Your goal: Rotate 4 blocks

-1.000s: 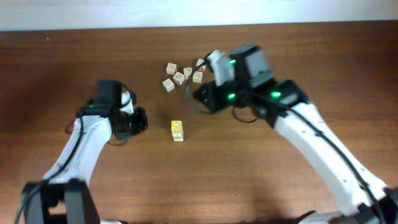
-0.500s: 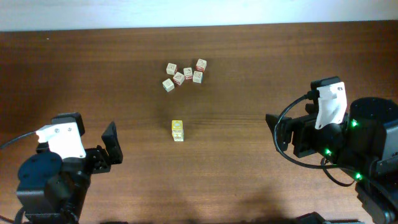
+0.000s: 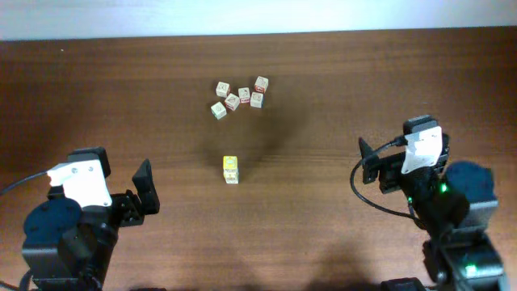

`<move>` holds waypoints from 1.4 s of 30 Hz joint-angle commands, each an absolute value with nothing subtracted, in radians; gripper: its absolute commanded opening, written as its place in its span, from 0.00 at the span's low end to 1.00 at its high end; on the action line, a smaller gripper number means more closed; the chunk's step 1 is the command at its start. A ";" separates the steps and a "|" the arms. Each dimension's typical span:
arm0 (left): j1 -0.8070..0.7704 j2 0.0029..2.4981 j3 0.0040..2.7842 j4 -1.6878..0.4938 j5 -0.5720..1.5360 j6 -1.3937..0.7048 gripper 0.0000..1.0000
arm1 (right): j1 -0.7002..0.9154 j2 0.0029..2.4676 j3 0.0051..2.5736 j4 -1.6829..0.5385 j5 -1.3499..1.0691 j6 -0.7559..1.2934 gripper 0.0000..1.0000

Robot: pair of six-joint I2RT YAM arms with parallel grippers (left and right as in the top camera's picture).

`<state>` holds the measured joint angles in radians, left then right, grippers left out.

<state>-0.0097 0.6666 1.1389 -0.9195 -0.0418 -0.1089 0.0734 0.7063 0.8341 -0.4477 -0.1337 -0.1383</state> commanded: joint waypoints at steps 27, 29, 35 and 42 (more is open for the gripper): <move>-0.009 0.594 0.979 -0.794 -0.091 -0.037 0.99 | 0.038 0.004 0.006 -0.063 -0.169 -0.161 0.99; -0.002 0.404 0.673 -0.435 -0.038 0.072 0.99 | 0.038 0.004 0.006 -0.063 -0.169 -0.161 0.99; 0.024 0.106 0.222 -0.066 0.008 0.152 0.99 | 0.038 0.004 0.006 -0.063 -0.169 -0.161 0.99; 0.029 0.005 0.008 0.054 0.012 0.234 0.99 | 0.038 0.004 0.006 -0.063 -0.169 -0.161 0.99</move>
<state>0.0223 0.0135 0.0383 0.0422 -0.0025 0.1917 0.0444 0.0101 0.0147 -0.0620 -0.1749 -0.1608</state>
